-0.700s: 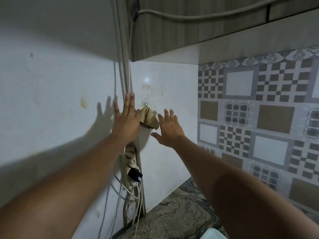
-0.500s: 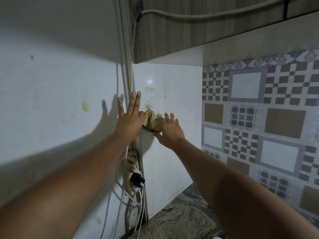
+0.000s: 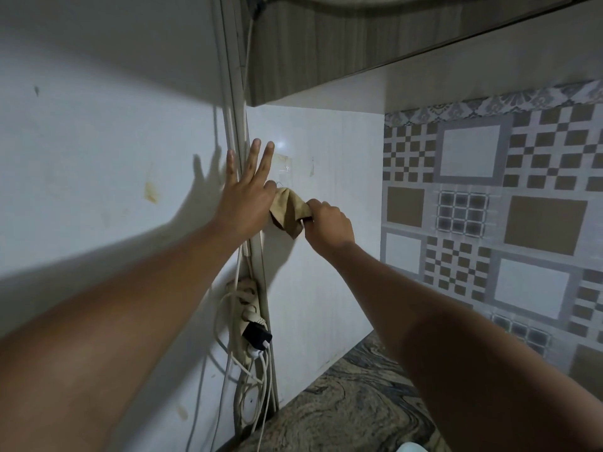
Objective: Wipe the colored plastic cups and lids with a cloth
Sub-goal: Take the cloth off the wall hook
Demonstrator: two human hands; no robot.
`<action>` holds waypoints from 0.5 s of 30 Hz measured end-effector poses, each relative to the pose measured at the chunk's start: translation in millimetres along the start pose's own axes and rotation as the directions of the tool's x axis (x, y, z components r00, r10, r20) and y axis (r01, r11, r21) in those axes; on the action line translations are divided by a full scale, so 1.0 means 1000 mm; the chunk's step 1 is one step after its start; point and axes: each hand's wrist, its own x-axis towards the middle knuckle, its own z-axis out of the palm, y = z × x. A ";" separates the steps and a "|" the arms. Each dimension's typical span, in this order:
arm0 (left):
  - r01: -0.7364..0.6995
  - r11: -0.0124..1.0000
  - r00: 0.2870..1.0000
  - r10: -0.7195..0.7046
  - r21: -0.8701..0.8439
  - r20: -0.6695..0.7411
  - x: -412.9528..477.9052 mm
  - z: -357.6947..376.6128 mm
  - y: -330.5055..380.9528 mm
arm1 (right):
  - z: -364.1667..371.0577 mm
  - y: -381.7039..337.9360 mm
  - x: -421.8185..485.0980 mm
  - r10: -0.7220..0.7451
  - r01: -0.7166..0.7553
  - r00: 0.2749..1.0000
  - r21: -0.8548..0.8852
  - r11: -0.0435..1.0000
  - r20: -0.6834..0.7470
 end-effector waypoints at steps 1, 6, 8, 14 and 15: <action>0.008 1.000 1.000 -0.008 0.003 -0.012 0.002 -0.001 -0.002 | -0.004 0.000 0.001 -0.001 0.001 1.000 0.010 1.000 -0.018; 0.048 0.996 0.998 -0.050 -0.076 -0.030 0.013 -0.009 -0.011 | -0.019 0.004 0.005 -0.024 0.030 0.998 0.111 0.993 -0.057; 0.043 0.994 0.998 -0.047 -0.097 -0.034 0.014 -0.012 -0.015 | -0.025 0.014 0.004 -0.052 0.063 0.997 0.176 0.982 -0.064; -0.030 0.987 0.998 0.019 -0.158 -0.066 0.004 -0.023 -0.019 | -0.035 0.039 -0.013 -0.065 0.071 0.997 0.118 0.990 -0.051; -0.048 0.982 0.996 0.034 -0.184 -0.079 0.002 -0.025 -0.017 | -0.036 0.041 -0.017 -0.074 0.081 0.995 0.121 0.989 -0.061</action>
